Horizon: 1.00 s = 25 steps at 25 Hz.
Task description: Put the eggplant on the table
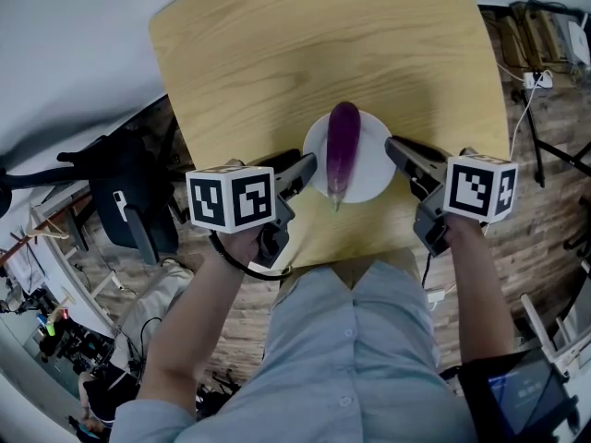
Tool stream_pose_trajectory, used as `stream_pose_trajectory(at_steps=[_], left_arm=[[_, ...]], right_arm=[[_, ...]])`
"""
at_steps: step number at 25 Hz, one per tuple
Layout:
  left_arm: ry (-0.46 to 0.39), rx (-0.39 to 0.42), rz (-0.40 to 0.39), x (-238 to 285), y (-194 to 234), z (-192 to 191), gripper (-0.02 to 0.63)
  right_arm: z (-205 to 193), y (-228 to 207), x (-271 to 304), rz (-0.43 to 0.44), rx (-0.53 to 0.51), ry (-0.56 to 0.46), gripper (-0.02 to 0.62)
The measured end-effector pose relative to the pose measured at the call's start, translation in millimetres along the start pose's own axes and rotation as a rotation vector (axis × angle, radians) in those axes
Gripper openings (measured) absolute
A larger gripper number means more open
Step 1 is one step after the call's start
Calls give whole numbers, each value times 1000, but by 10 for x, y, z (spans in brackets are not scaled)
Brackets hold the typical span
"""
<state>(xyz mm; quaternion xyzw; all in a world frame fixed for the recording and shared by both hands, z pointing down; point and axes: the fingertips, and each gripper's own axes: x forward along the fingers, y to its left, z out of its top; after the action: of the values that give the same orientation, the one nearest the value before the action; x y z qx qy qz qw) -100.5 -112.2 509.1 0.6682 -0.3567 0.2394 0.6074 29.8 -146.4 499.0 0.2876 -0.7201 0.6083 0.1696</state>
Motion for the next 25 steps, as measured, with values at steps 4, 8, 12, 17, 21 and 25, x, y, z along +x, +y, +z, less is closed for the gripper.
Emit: stream_pose_trajectory(at_steps=[4, 8, 12, 17, 21, 25], left_arm=[[-11, 13, 8, -17, -8, 21, 118], [-15, 15, -2, -8, -31, 28, 118], [-18, 22, -7, 5, -63, 43, 118], [-21, 28, -6, 26, -75, 49, 118], [-26, 30, -7, 30, -88, 63, 118], [-41, 38, 3, 4, -83, 85, 118]], right_arm=[[18, 17, -8, -1, 4, -9, 20], [23, -18, -3, -41, -17, -20, 28], [27, -30, -12, -85, -77, -18, 43], [17, -22, 4, -119, -152, -5, 83], [6, -18, 19, -155, -222, 13, 98], [-13, -15, 36, -202, -317, 33, 110]])
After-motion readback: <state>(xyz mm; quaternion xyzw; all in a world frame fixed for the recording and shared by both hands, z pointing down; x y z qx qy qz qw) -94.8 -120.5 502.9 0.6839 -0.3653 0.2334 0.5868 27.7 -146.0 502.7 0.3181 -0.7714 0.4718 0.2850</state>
